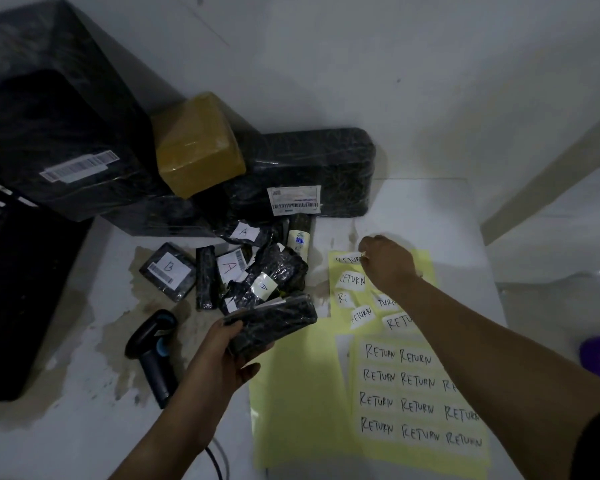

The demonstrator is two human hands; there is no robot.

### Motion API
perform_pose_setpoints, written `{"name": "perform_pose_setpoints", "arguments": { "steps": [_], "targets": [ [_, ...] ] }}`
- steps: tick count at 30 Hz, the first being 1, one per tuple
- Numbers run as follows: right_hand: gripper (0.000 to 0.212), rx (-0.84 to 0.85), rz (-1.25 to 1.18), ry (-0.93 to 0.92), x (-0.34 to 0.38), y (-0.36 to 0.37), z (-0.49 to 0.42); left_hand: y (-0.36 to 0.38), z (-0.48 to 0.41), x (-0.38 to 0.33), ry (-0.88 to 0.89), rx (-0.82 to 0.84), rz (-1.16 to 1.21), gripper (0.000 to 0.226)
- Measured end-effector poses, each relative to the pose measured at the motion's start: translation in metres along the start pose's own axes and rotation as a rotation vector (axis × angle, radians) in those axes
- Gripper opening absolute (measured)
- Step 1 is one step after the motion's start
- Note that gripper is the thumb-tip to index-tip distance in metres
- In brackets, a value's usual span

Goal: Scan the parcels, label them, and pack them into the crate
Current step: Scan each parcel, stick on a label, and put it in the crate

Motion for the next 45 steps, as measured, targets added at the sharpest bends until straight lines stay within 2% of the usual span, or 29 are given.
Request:
{"name": "perform_pose_setpoints", "arguments": {
  "steps": [7, 9, 13, 17, 18, 22, 25, 29, 35, 38, 41, 45],
  "targets": [
    [0.014, -0.063, 0.133, -0.059, 0.005, -0.002, -0.002, 0.004, -0.001, -0.004, 0.005, -0.02, -0.004, 0.037],
    [0.014, -0.077, 0.051, -0.073, 0.001, -0.002, -0.001, 0.004, -0.002, -0.004, 0.0, -0.027, -0.004, 0.037],
    [0.03, -0.085, -0.267, -0.061, -0.011, -0.005, 0.002, 0.002, -0.007, -0.004, -0.005, -0.04, -0.005, 0.033],
    [0.026, -0.242, -0.232, -0.015, -0.026, -0.019, 0.002, 0.003, -0.011, -0.001, -0.003, -0.048, -0.007, 0.031],
    [0.026, -0.237, -0.196, 0.019, -0.032, -0.02, 0.001, 0.003, -0.011, -0.001, -0.006, -0.048, -0.007, 0.032],
    [0.034, -0.032, -0.016, 0.154, -0.051, -0.013, -0.002, 0.004, -0.011, 0.001, -0.01, -0.042, -0.019, 0.034],
    [0.038, -0.022, -0.031, 0.127, -0.049, -0.011, 0.0, 0.004, -0.011, 0.001, -0.013, -0.045, -0.025, 0.036],
    [0.03, -0.017, 0.006, 0.093, -0.04, -0.01, 0.001, 0.005, -0.01, 0.001, -0.012, -0.039, -0.026, 0.038],
    [0.035, -0.015, -0.186, 0.153, -0.045, -0.008, 0.001, 0.004, -0.009, 0.0, -0.002, -0.033, -0.032, 0.036],
    [0.024, -0.001, -0.19, 0.153, -0.045, -0.007, 0.0, 0.002, -0.008, 0.002, 0.001, -0.036, -0.034, 0.036],
    [0.015, -0.018, -0.186, 0.098, -0.042, -0.008, 0.002, 0.0, -0.007, 0.005, 0.0, -0.035, -0.041, 0.037],
    [0.014, -0.031, -0.094, -0.071, -0.033, -0.011, 0.007, -0.002, -0.006, 0.007, -0.003, -0.029, -0.035, 0.036]
  ]
}}
Point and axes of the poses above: each hand's wrist, its own z-axis away from the middle knuckle, its own y-axis out of the palm, x = y × z, the point moved 4 cm from there along -z, towards the middle knuckle, and after that the axes turned 2 degrees about y, right-handed, at the moved point
